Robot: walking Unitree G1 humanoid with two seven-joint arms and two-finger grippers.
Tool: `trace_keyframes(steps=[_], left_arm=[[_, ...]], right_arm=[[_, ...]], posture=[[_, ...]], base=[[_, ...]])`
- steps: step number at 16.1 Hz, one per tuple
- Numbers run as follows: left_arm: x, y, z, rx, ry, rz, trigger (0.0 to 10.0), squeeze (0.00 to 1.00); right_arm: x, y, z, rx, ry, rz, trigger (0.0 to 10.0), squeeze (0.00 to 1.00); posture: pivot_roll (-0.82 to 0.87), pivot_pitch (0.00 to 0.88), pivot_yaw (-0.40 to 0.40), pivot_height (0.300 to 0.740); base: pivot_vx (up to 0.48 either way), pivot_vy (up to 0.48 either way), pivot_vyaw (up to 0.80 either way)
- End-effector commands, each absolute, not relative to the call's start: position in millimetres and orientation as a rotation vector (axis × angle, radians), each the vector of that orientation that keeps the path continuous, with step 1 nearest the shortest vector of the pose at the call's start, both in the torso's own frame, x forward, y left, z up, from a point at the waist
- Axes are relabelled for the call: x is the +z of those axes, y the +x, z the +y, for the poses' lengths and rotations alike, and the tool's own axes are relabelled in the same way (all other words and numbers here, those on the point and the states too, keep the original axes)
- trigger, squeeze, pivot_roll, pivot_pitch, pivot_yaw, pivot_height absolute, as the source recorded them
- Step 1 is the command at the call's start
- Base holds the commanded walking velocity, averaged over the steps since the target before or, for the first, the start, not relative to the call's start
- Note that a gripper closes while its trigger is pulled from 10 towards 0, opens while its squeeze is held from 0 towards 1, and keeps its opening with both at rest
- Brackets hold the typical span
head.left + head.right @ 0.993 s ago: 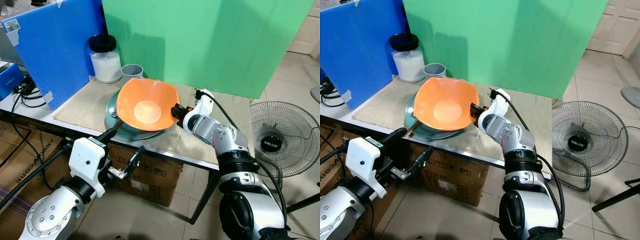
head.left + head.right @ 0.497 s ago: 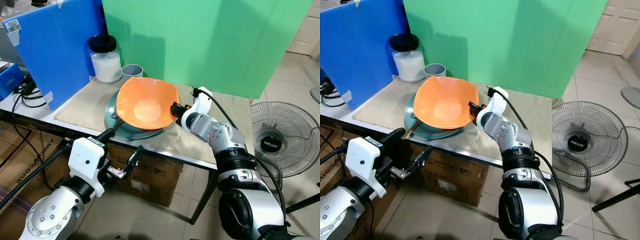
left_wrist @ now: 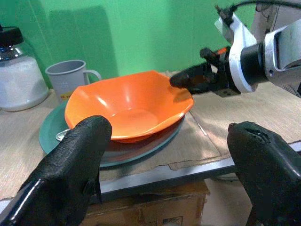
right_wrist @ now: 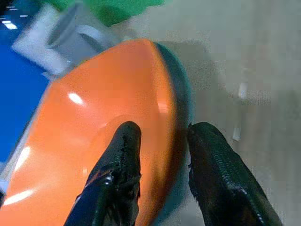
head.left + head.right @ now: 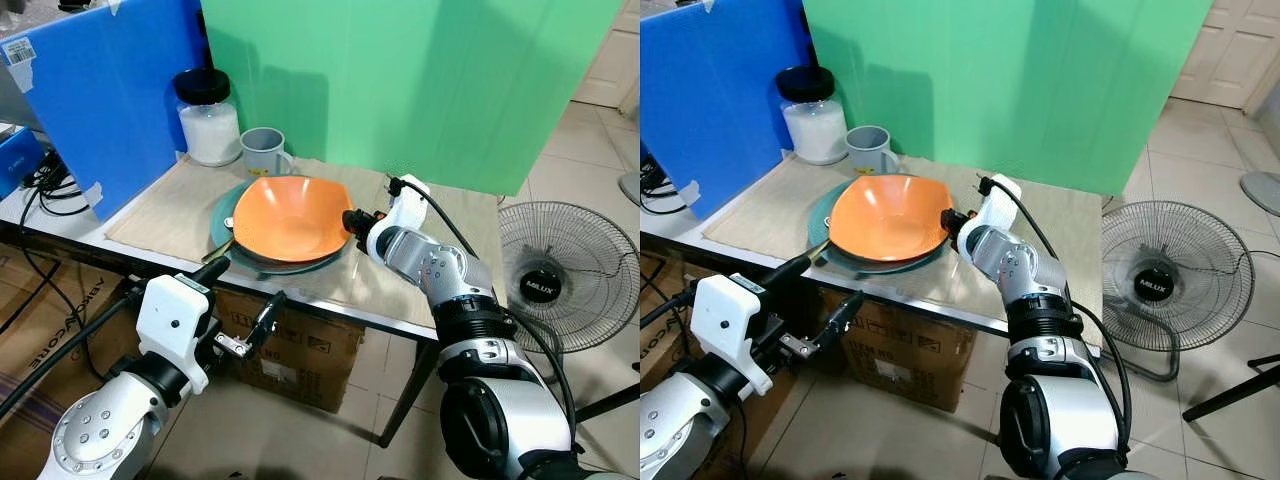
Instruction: Setting the table
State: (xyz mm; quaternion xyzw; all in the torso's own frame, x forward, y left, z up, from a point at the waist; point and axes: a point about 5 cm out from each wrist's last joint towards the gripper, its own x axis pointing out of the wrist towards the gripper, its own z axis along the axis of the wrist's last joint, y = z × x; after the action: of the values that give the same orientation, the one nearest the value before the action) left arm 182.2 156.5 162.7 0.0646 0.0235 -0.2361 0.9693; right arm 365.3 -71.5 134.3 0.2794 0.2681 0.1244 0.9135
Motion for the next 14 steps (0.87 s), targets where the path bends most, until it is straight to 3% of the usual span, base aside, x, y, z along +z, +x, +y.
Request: trace_keyframes(steps=[1,2,3,8,14], left_arm=[[162,183,160,-0.456,0.147,0.056,10.0,0.0],[162,182,161,-0.45,0.15,0.057,10.0,0.0],[162,182,161,-0.447,0.154,0.057,10.0,0.0],[162,181,160,-0.451,0.161,0.063,10.0,0.0],[161,179,158,-0.45,0.159,0.069,10.0,0.0]], right_arm=[[145,367,-72,0.293,0.545,0.501,10.0,0.0],[152,367,-73,0.332,0.503,0.454,10.0,0.0],[156,367,-74,0.357,0.463,0.433,10.0,1.0],[153,362,-71,0.408,0.218,0.453,10.0,1.0],[135,357,-75,0.343,0.155,0.514,10.0,1.0]], posture=[[-0.02,0.0,-0.015,0.74],[-0.02,0.0,-0.014,0.74],[-0.02,0.0,-0.014,0.74],[-0.02,0.0,-0.013,0.74],[-0.02,0.0,-0.023,0.74]], base=[[0.0,0.0,0.0],[0.0,0.0,0.0],[0.0,0.0,0.0],[0.0,0.0,0.0],[0.0,0.0,0.0]])
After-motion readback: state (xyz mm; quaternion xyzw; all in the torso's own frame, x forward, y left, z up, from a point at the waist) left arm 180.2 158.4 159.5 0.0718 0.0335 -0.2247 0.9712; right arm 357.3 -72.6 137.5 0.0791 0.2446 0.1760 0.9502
